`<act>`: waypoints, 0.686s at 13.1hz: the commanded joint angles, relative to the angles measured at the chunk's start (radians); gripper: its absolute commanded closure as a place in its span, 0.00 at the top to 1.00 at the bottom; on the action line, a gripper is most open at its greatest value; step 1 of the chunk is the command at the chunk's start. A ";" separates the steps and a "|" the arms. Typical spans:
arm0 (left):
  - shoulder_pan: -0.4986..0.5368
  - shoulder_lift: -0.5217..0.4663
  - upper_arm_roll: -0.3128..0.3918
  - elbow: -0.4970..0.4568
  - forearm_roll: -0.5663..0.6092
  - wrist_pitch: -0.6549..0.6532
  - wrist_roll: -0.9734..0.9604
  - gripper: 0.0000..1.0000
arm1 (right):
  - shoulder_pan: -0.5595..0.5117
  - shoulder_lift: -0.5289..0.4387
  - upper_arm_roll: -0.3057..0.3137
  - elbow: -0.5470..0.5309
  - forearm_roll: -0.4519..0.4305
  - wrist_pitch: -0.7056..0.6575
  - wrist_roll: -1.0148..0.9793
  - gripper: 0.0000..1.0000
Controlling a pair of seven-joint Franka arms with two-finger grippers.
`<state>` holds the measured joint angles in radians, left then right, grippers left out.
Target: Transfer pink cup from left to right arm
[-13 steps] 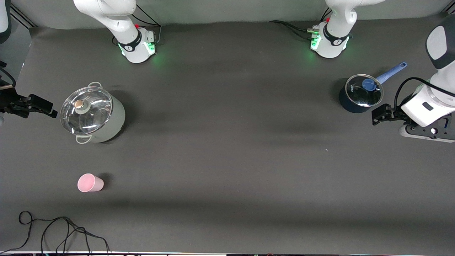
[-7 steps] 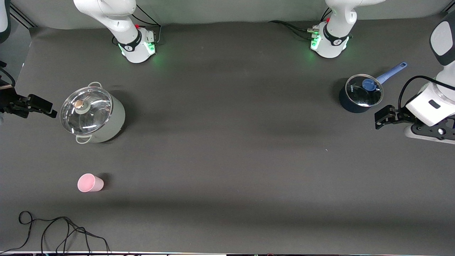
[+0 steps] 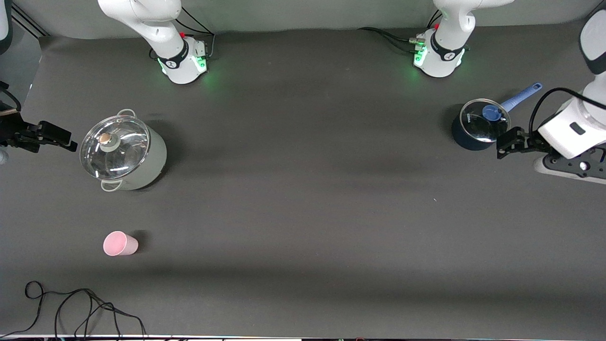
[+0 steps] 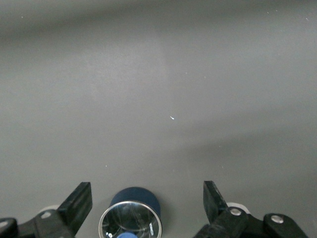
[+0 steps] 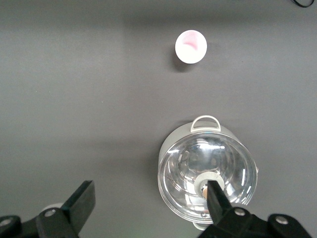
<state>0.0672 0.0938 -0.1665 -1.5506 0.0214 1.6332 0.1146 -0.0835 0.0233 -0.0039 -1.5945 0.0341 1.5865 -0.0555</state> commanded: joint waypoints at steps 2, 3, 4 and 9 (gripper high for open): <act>-0.007 0.027 0.001 0.060 0.006 -0.059 0.017 1.00 | 0.004 -0.011 -0.001 0.010 -0.023 -0.020 -0.020 1.00; -0.006 0.026 0.001 0.052 0.006 -0.059 0.016 1.00 | 0.004 -0.011 -0.001 0.010 -0.023 -0.020 -0.020 1.00; -0.003 0.023 0.001 0.046 0.005 -0.058 0.016 1.00 | 0.004 -0.009 -0.001 0.010 -0.023 -0.020 -0.021 1.00; 0.006 0.021 0.004 0.044 0.006 -0.062 0.016 1.00 | 0.004 -0.005 -0.001 0.014 -0.025 -0.013 -0.021 1.00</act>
<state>0.0722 0.1119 -0.1625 -1.5285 0.0220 1.5997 0.1200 -0.0835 0.0225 -0.0039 -1.5937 0.0327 1.5862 -0.0576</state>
